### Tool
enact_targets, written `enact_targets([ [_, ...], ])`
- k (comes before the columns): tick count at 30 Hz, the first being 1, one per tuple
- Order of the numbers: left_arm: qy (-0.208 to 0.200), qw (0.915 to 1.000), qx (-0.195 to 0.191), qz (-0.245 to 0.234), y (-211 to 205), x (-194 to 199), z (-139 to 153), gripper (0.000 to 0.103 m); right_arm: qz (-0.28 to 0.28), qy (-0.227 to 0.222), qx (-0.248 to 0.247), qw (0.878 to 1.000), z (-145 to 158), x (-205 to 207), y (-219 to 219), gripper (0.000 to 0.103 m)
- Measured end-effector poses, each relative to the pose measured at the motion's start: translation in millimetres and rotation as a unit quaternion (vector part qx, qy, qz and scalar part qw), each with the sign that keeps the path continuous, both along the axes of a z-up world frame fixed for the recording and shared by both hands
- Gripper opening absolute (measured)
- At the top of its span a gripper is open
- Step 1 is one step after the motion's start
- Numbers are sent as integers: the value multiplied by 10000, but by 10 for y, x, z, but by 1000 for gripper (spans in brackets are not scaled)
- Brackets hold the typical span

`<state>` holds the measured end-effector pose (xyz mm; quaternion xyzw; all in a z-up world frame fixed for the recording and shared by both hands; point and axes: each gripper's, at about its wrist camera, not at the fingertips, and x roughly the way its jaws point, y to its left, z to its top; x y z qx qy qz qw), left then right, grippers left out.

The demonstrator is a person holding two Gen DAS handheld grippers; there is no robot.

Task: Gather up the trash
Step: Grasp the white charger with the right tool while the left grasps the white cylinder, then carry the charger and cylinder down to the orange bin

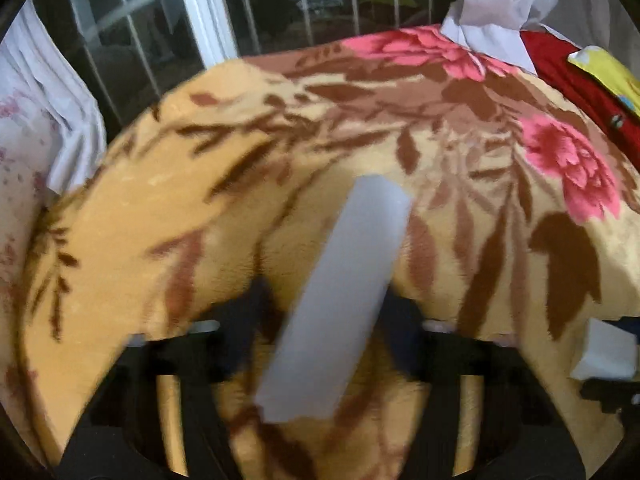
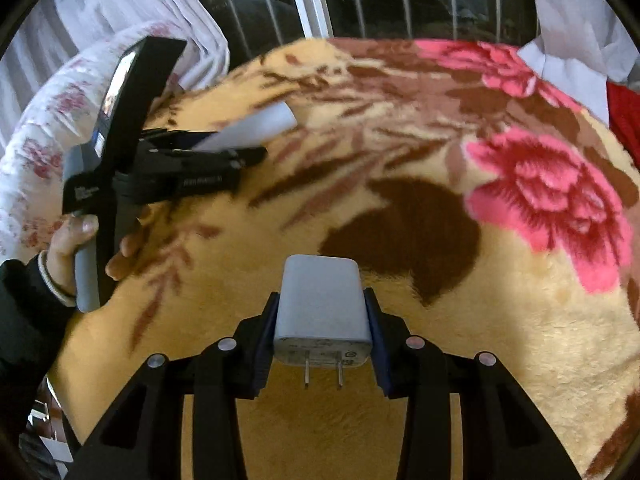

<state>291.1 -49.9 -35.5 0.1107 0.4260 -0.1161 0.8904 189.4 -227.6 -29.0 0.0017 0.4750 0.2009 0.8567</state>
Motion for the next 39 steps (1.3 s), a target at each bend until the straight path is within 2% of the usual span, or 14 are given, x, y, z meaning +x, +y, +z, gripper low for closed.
enact_targets([
  [1,-83,10000,-20,2,-5,-21,15,39,11,57,-26,10000,-27,28,13,40],
  [3,-147,9999,72,-6,-41,-56,13,35,75,178,-136,9997,-87,71,59,40],
  [7,-224,9996,162,-24,-98,-135,38,27,110,7,-392,9992,-106,42,131,39],
  [11,-210,9997,-108,13,-76,-358,183,26,74,-167,-319,9993,-45,-64,96,39],
  [16,-173,9986,-495,32,-20,-916,362,25,7,-251,-64,9997,83,-257,36,39],
  [21,-256,9981,-530,190,27,-1638,446,25,-23,-385,182,9991,223,-673,0,39],
  [25,-277,9964,-663,440,78,-2224,446,25,-22,-486,296,9984,325,-1063,-27,39],
  [28,-373,9962,-619,488,48,-2688,421,25,5,-558,340,9979,385,-1393,-38,39],
  [31,-350,9956,-702,517,6,-3134,344,25,14,-578,433,9974,410,-1737,-56,39],
  [37,-35,9931,-933,716,-14,-3743,58,25,69,-580,568,9967,374,-2421,11,39],
  [39,14,9937,-847,733,-39,-3885,-36,25,104,-593,523,9968,335,-2619,45,39],
])
